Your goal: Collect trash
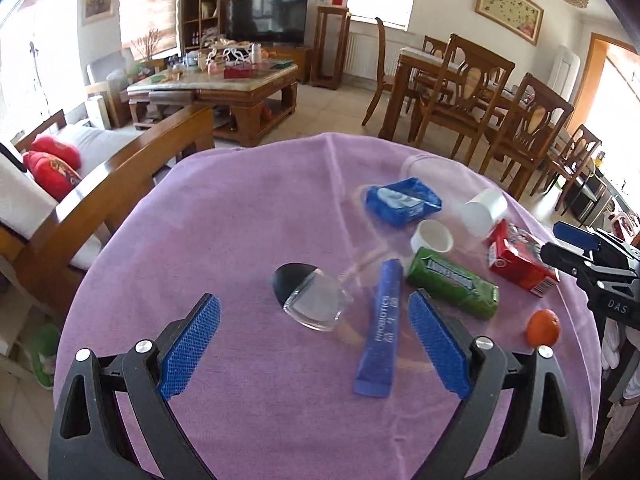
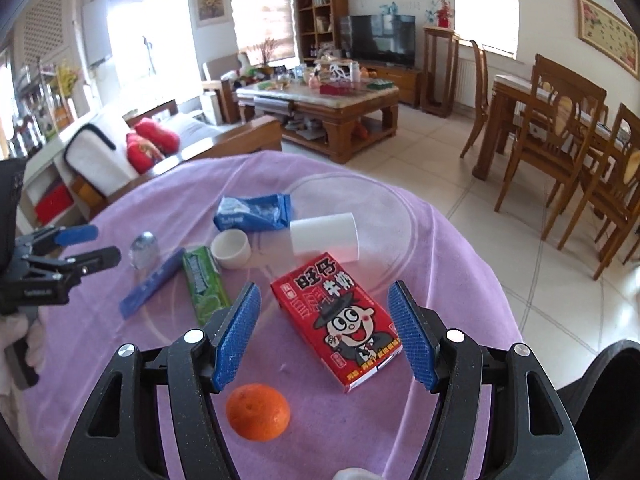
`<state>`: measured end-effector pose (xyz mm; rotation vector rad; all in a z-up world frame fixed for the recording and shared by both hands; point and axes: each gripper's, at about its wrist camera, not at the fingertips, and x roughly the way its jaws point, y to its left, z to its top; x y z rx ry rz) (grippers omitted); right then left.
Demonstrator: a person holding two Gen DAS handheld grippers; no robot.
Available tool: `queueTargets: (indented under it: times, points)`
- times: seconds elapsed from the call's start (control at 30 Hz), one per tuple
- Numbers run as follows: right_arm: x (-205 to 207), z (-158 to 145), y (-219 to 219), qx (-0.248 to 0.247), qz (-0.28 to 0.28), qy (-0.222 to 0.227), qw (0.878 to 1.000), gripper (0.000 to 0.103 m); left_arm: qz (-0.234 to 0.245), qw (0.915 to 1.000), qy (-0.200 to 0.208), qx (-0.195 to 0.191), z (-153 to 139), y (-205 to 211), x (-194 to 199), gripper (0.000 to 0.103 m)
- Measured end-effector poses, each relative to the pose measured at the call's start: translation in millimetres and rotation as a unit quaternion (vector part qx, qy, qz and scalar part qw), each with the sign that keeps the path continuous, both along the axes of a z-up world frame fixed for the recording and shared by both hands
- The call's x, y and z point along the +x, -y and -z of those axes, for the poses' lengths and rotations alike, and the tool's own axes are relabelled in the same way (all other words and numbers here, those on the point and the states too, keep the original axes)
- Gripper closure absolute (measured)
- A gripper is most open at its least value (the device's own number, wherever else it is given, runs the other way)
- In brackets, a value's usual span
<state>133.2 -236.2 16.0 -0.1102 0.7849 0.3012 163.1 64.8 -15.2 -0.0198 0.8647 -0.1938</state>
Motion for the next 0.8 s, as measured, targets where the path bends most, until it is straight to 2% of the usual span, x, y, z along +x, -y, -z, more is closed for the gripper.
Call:
queueTargets:
  times: [0.1,0.27,0.43,0.53,0.6,0.67,0.73,0.77,0.8]
  points:
    - [13.7,16.4,-8.9,-0.036,-0.006,-0.016,0.999,0.037,-0.004,0.9997,-0.025,-0.006,10.8,-6.6,11.5,0.022]
    - [20.4,26.3,-10.0,-0.040,-0.016,-0.020,0.999,0.035,-0.001,0.9993,-0.038,-0.005,20.2,-6.5,18.4,0.025]
    - [23.1,27.9,-13.3,-0.050,-0.019,-0.018,0.998,0.035,-0.001,0.9995,-0.030,0.010,18.9,-0.2,21.6,0.025]
    - [22.1,27.4,-13.1,-0.049,-0.019,-0.019,0.998,0.035,0.001,0.9994,-0.022,0.026,19.6,2.8,24.6,0.025]
    - [22.1,28.3,-14.4,-0.049,-0.018,-0.019,0.998,0.035,0.006,0.9985,-0.017,0.052,21.4,6.8,28.9,0.026]
    - [22.1,28.4,-15.1,-0.053,-0.018,-0.018,0.998,0.035,0.012,0.9980,-0.012,0.061,19.7,11.0,27.4,0.037]
    - [21.5,28.4,-16.0,-0.058,-0.016,-0.017,0.998,0.037,0.023,0.9975,-0.007,0.067,19.2,14.1,24.6,0.052]
    - [20.7,28.0,-16.1,-0.059,-0.015,-0.017,0.998,0.041,0.024,0.9973,-0.009,0.070,18.7,14.7,23.4,0.052]
    - [19.6,27.0,-15.3,-0.058,-0.013,-0.017,0.998,0.050,0.025,0.9975,-0.010,0.066,17.9,13.0,21.9,0.053]
